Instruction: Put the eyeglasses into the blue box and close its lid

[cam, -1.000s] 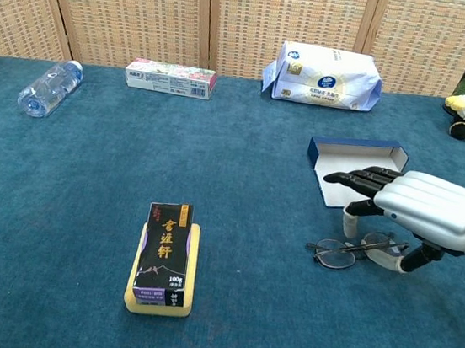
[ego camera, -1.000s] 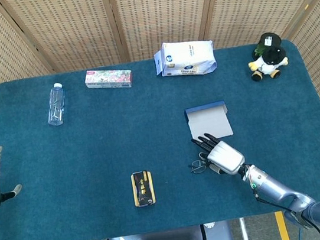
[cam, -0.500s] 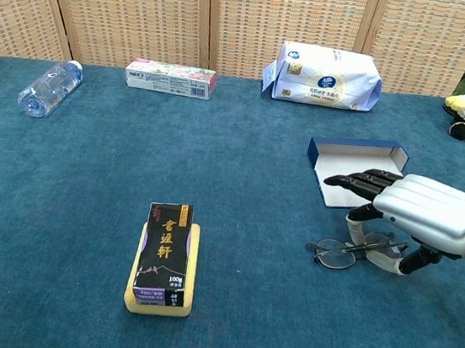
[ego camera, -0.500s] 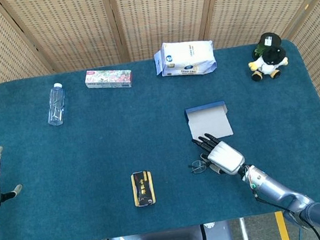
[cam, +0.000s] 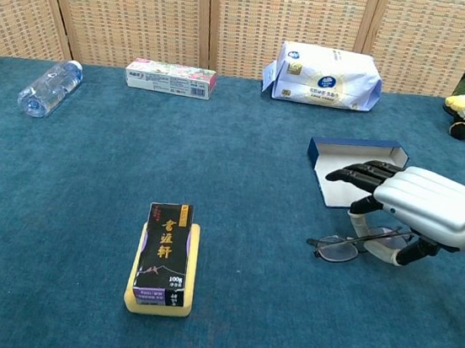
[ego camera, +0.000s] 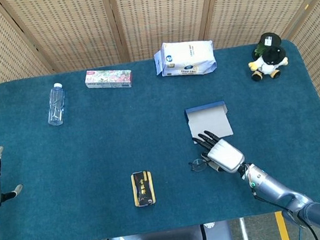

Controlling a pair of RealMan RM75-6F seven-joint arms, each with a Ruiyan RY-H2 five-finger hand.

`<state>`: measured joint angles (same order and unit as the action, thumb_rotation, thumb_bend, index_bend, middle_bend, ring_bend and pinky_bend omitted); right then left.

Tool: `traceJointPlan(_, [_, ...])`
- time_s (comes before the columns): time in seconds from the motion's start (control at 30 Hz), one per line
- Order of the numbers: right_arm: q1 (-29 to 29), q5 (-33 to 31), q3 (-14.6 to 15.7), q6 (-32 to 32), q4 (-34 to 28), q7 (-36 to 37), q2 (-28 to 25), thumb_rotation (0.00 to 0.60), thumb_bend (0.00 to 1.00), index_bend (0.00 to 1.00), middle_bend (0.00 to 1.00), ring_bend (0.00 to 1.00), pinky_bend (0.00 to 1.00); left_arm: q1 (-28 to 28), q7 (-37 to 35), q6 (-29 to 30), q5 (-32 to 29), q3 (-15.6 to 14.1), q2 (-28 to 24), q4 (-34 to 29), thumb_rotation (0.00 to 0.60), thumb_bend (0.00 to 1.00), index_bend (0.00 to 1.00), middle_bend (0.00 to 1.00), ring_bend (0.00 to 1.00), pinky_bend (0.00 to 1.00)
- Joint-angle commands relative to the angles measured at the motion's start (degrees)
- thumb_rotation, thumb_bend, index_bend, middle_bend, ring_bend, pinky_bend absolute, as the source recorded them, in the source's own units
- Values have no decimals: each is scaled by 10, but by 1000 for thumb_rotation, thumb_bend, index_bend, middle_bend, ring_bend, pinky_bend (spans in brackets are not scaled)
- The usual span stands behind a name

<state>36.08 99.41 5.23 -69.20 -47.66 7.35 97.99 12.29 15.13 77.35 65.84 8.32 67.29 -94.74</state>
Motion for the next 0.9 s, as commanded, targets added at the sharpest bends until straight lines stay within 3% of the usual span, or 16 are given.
traceJointPlan(0.03, [2,-3,-5,-1,0,1,-1,600,543,615,76,0,60,0,0,0,0,0,0,0,600,0,0,0,0,0])
traceJointPlan(0.43, [43,-75,-84,49,14,24,-4,600,567,627,88,0,60,0,-1,-1,-3,1,-1,0,600,0,0,0,0,0])
traceJointPlan(0.63, [62,-114,-112,94,66,39,18,600,569,627,110,0,60,0,0,0,-3,1,0,0,600,0,0,0,0,0])
traceJointPlan(0.9, [83,-130,-118,133,176,65,70,600,569,628,110,0,60,-1,1,2,-2,1,1,-1,600,0,0,0,0,0])
